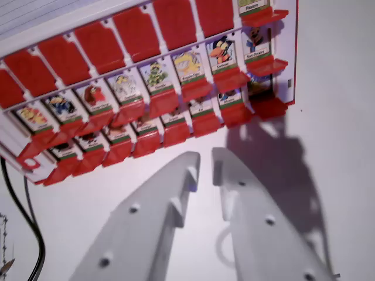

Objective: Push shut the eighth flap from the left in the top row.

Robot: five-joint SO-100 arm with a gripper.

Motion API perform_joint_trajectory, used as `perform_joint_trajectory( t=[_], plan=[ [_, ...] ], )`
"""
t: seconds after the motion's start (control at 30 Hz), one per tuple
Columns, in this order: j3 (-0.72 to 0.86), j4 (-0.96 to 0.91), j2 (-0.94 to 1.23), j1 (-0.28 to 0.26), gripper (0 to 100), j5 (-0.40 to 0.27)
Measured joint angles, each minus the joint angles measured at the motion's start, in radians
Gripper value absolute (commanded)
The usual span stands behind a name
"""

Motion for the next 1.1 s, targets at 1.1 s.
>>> perform_joint_trajectory(
  t=[1.1],
  plan=[
    [-0.362, -0.207, -0.607, 0.061, 2, 0.015]
  ],
)
